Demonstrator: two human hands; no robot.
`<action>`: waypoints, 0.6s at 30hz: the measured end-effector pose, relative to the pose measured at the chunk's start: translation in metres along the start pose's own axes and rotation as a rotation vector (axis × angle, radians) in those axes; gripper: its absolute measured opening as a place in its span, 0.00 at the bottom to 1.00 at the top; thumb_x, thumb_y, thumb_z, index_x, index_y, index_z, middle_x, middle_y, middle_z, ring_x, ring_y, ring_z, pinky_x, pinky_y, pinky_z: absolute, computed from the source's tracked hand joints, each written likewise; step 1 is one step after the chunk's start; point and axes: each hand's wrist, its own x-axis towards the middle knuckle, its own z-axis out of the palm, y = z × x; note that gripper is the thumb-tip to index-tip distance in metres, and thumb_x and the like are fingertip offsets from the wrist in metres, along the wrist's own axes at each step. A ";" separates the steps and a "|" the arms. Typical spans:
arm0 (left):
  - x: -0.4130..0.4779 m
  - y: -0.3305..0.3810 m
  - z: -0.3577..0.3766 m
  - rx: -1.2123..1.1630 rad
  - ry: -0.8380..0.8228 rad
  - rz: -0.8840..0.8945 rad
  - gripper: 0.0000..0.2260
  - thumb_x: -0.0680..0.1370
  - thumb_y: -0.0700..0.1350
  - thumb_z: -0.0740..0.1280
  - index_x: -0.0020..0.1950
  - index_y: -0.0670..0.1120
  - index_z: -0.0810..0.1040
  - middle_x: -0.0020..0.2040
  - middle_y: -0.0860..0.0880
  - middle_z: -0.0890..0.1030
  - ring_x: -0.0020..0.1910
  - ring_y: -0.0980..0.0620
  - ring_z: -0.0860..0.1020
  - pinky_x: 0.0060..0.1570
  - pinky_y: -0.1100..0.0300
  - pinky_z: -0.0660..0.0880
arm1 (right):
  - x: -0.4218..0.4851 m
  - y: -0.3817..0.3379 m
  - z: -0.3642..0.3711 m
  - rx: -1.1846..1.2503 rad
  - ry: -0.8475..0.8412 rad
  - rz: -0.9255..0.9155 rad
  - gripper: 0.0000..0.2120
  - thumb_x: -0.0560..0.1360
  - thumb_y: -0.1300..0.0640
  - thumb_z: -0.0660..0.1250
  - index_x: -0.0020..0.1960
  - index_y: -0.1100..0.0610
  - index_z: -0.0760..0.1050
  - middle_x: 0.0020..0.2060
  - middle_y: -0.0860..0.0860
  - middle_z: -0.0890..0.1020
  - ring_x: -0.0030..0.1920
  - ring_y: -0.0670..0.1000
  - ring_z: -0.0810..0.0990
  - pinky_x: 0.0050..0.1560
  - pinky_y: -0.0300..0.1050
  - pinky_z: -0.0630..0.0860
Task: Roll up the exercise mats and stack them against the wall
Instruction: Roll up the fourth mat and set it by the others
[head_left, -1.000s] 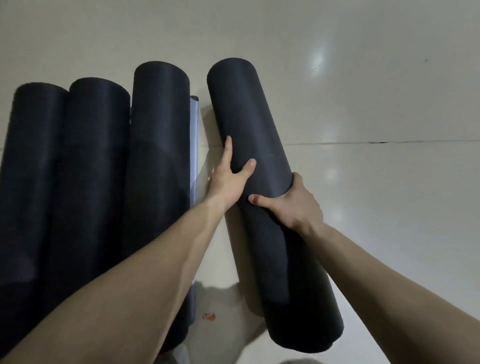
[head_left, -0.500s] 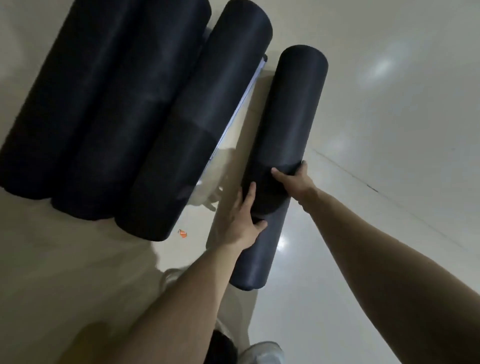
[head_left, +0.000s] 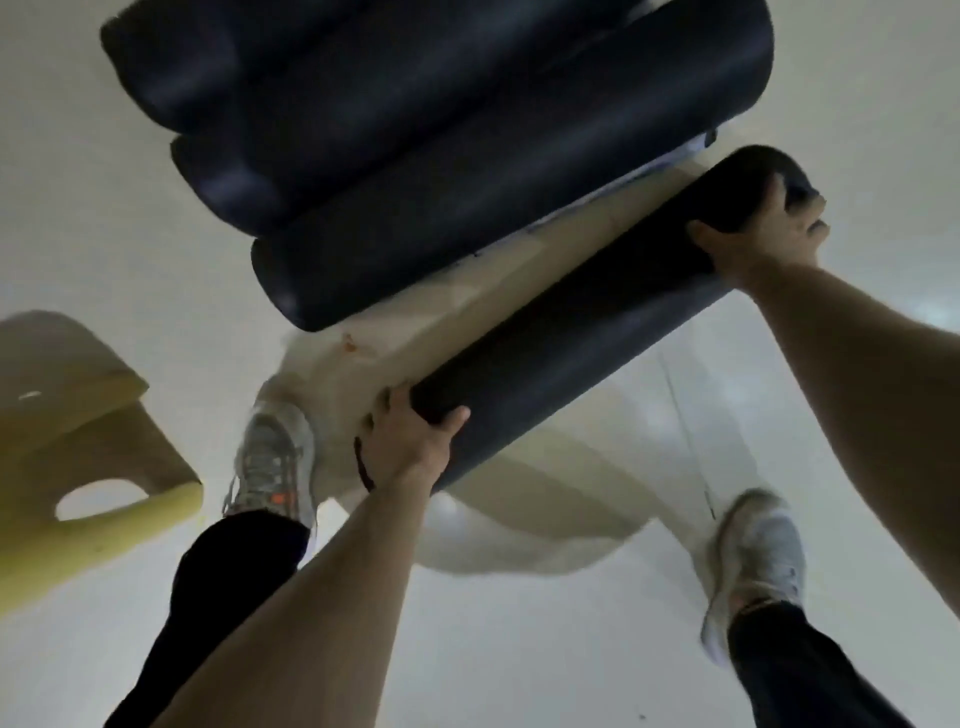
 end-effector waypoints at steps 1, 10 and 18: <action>-0.007 0.000 0.002 -0.114 0.083 -0.173 0.49 0.64 0.77 0.68 0.77 0.51 0.63 0.76 0.44 0.68 0.73 0.37 0.68 0.70 0.38 0.68 | 0.003 0.003 0.000 -0.025 -0.011 -0.079 0.50 0.72 0.36 0.73 0.83 0.51 0.48 0.80 0.60 0.51 0.78 0.66 0.53 0.76 0.64 0.60; -0.011 -0.009 0.050 -0.682 0.482 -0.704 0.56 0.65 0.74 0.72 0.81 0.45 0.55 0.76 0.42 0.65 0.75 0.38 0.65 0.75 0.45 0.63 | 0.056 0.041 -0.005 0.140 -0.026 -0.275 0.58 0.63 0.32 0.78 0.80 0.57 0.54 0.76 0.57 0.64 0.75 0.62 0.66 0.74 0.58 0.66; -0.030 -0.015 0.066 -0.929 0.597 -0.713 0.44 0.61 0.74 0.71 0.67 0.47 0.74 0.64 0.48 0.79 0.64 0.44 0.78 0.66 0.49 0.74 | 0.048 0.076 -0.001 0.346 0.042 -0.285 0.49 0.58 0.31 0.79 0.70 0.55 0.67 0.64 0.52 0.77 0.64 0.57 0.77 0.60 0.49 0.74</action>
